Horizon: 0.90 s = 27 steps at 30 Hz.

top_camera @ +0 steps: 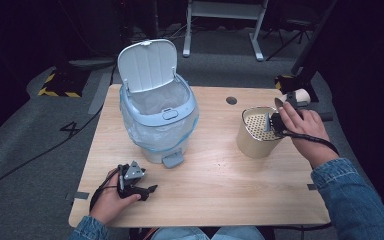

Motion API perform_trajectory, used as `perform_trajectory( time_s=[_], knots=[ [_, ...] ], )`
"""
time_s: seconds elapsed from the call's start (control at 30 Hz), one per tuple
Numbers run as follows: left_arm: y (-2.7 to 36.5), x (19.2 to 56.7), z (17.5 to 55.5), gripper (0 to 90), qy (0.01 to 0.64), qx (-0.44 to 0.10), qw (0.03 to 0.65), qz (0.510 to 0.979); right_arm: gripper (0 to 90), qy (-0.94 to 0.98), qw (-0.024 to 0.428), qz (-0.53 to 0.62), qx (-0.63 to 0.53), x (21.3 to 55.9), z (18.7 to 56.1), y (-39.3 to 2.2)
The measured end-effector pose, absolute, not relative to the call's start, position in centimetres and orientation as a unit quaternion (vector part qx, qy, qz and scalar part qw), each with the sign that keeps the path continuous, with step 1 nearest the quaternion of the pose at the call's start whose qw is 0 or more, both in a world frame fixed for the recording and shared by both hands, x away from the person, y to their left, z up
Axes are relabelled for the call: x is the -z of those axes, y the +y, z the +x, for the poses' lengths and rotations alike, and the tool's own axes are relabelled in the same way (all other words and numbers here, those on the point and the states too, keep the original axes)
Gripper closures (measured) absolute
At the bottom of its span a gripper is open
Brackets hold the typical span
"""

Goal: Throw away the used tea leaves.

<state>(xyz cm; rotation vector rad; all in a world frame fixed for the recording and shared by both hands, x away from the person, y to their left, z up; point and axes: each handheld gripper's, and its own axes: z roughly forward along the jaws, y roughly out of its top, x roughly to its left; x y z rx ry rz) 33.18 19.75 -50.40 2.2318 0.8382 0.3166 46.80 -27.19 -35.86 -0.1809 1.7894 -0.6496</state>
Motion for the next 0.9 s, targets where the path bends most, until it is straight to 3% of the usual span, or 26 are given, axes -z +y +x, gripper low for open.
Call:
perform_trajectory(
  time_s=[0.33, 0.9],
  knots=[
    [19.7, 50.4, 33.2, 24.5, 0.326, -0.122, 0.36, 0.866, 35.0, 0.683, 0.595, -0.192, 0.377, 37.5, 46.5, -26.5],
    [19.7, 50.4, 33.2, 24.5, 0.326, -0.123, 0.36, 0.866, 34.9, 0.663, 0.605, -0.21, 0.389, 37.0, 46.3, -26.6]
  ],
)
